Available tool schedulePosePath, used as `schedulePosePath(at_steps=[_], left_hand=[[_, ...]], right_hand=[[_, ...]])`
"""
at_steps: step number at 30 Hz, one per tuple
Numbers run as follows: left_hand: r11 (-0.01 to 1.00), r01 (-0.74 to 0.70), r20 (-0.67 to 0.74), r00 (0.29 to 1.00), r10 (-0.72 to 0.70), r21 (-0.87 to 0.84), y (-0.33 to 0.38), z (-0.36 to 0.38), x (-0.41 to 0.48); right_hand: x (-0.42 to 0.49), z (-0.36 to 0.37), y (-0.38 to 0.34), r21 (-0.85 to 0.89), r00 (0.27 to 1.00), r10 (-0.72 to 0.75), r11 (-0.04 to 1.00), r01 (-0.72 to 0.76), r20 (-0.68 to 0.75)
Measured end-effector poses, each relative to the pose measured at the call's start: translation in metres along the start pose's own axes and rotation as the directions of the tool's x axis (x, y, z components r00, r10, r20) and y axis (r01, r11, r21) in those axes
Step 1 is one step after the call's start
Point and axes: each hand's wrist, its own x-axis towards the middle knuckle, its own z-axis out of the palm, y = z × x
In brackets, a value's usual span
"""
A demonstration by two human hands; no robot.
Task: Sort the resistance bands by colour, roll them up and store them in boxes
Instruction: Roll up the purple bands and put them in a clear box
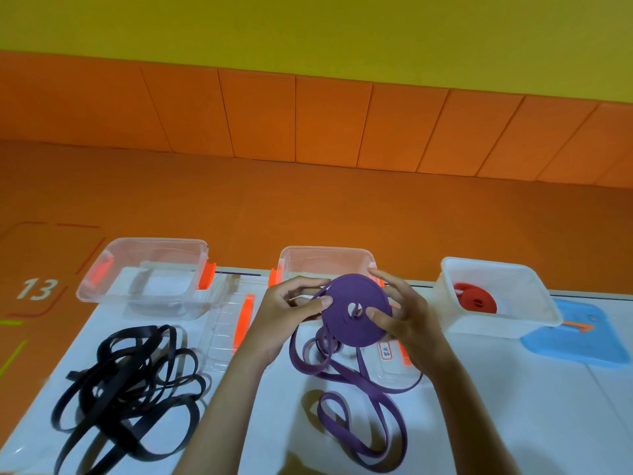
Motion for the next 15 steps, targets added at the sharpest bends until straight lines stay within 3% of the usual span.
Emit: schedulePosePath(at_steps=[3,7,12,15], left_hand=[[1.0,0.006,-0.06,0.998,-0.006,-0.006,-0.005,0.005,0.001],[0.995,0.02,-0.201,0.979,-0.039,-0.094,-0.017,0.016,-0.001],[0.985,0.042,-0.205,0.976,-0.076,-0.169,-0.024,0.025,-0.003],[0.951,0.032,-0.266,0.957,-0.118,-0.308,-0.028,0.03,-0.004]], right_hand=[[0.003,0.002,0.001,-0.062,0.998,0.052,0.997,-0.05,0.034],[0.006,0.005,0.007,-0.006,0.996,0.009,1.0,-0.01,-0.085],[0.008,0.017,0.015,0.056,0.956,-0.041,0.997,0.059,-0.29],[0.007,0.028,0.019,0.026,0.948,-0.062,0.997,0.074,-0.313]])
